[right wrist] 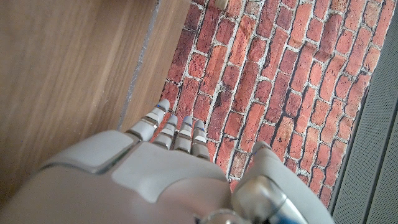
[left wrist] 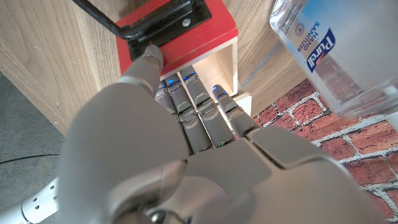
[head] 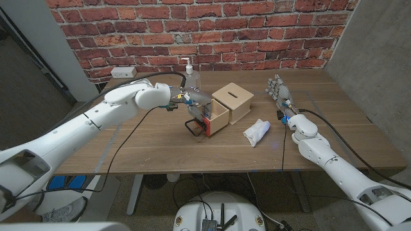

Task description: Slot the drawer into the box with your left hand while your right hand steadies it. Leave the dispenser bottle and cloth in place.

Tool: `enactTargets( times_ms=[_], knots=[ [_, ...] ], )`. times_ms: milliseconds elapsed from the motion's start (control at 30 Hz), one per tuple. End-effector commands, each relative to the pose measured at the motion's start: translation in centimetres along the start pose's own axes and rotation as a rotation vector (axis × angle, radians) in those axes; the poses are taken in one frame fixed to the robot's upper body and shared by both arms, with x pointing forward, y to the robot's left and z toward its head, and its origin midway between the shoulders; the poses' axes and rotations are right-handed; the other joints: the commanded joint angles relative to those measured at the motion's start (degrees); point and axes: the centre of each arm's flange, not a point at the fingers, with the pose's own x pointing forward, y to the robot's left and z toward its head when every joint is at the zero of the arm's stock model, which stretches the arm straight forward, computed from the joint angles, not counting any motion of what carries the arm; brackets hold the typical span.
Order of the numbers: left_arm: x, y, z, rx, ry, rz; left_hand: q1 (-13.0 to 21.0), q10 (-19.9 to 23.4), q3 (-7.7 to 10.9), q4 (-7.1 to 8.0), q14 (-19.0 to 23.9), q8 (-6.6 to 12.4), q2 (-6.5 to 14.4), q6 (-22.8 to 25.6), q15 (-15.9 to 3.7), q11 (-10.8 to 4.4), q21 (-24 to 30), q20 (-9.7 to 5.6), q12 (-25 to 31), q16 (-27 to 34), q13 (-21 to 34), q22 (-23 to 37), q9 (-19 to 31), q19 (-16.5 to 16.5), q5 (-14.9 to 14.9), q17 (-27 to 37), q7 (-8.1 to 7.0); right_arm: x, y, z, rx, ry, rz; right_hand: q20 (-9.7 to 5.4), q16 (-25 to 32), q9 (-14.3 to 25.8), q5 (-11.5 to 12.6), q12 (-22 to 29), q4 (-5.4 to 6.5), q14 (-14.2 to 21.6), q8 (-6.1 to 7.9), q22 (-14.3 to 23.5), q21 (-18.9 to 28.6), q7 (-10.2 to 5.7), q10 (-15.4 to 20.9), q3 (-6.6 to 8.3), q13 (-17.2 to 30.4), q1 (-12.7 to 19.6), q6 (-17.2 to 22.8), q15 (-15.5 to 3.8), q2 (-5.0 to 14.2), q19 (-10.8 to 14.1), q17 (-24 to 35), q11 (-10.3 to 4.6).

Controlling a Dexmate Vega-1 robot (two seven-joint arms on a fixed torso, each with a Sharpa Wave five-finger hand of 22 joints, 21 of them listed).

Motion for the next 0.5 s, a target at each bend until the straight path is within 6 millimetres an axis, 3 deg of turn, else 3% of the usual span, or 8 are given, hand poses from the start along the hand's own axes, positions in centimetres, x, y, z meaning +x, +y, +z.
enactTargets(
  times_ms=[33, 500],
  knots=[
    [0.16, 0.06, -0.09, 0.004, 0.010, -0.005, 2.79, 1.97, -0.22, 0.07, 0.07, 0.12, 3.41, 0.36, -3.80, -2.22, -0.14, -8.67, 0.23, 0.24, 0.16, 0.09, 0.88, 0.67, 0.38, 0.32, 0.13, -0.14, -0.15, -0.19, 0.003, 0.004, 0.002, -0.40, 0.15, 0.35, -0.17, 0.49, 0.16, 0.48, 0.14, 0.10, 0.19, -0.06, 0.50, 0.35, 0.24, 0.58, 0.50, -1.53, 1.46, 0.74, 0.05, 0.19],
    [0.75, 0.20, -0.32, 0.013, 0.010, -0.005, 2.78, 1.85, -0.33, 0.09, 0.10, 0.17, 3.46, 0.50, -3.80, -2.23, -0.15, -8.65, 0.13, 0.26, 0.17, 0.08, 0.89, 0.66, 0.41, 0.35, -0.07, -0.21, -0.35, -0.24, 0.005, 0.006, 0.004, -0.41, 0.14, 0.35, -0.18, 0.49, 0.21, 0.44, 0.17, 0.10, 0.20, -0.08, 0.50, 0.38, 0.24, 0.55, 0.61, -1.34, 1.46, 0.79, 0.04, 0.21]
  ],
)
